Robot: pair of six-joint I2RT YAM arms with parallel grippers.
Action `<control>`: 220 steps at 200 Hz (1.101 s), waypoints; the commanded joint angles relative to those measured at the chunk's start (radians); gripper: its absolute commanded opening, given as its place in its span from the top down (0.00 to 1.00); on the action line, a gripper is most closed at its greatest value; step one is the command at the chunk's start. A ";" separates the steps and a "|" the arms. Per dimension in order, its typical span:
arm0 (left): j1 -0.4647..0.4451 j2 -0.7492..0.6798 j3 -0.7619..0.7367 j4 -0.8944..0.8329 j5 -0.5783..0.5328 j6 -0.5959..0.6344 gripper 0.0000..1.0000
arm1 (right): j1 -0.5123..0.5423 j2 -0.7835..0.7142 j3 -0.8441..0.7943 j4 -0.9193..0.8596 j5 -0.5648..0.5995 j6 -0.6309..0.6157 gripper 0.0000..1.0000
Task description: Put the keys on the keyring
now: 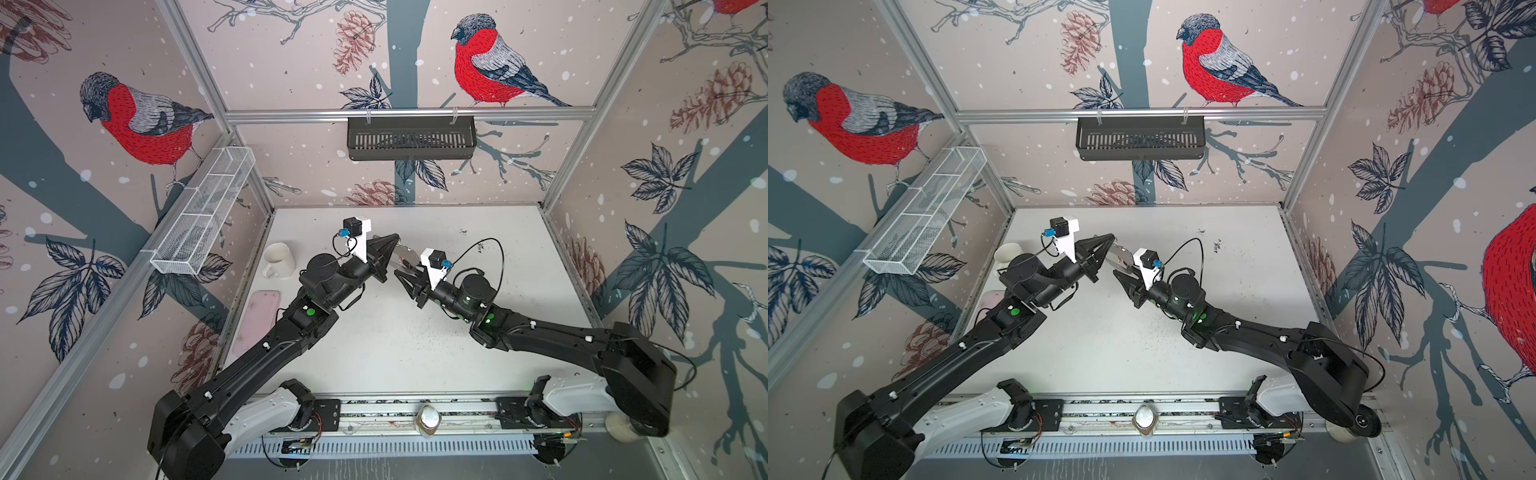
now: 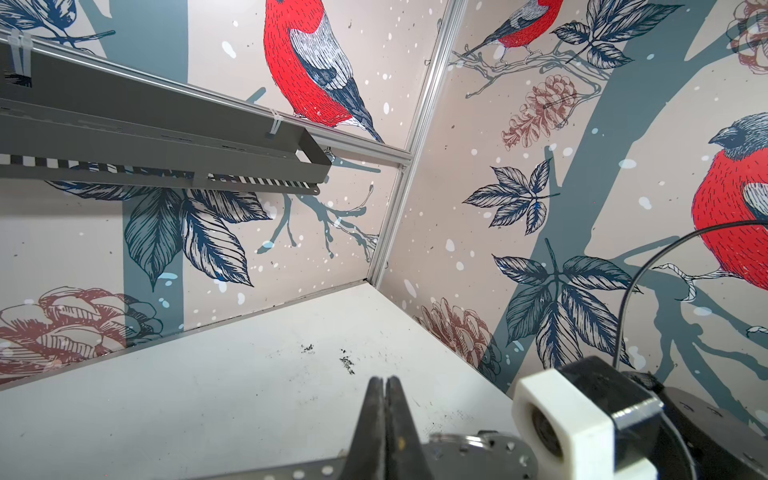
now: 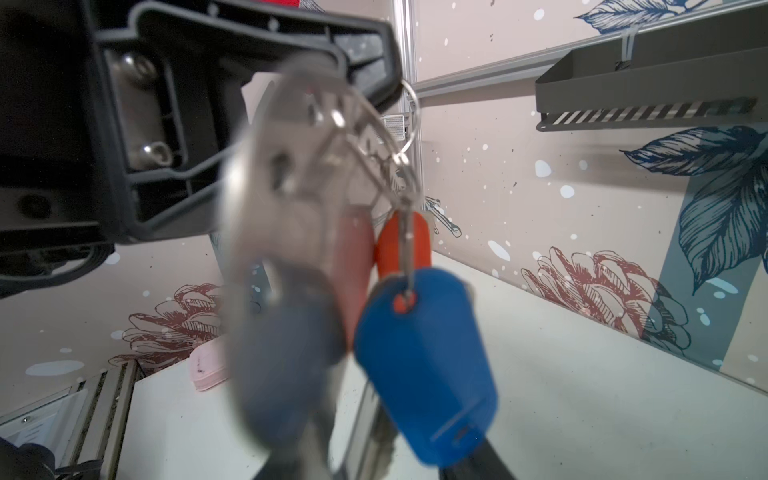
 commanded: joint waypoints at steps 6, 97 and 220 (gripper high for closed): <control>0.000 0.001 0.000 0.064 -0.001 -0.012 1.00 | 0.002 0.010 0.018 0.063 0.011 0.015 0.74; -0.001 -0.009 -0.005 0.064 -0.015 -0.005 1.00 | 0.001 0.002 0.029 0.028 0.002 0.025 0.90; 0.000 0.025 -0.004 0.034 -0.110 0.031 1.00 | -0.063 -0.182 0.109 -0.521 -0.186 0.245 0.98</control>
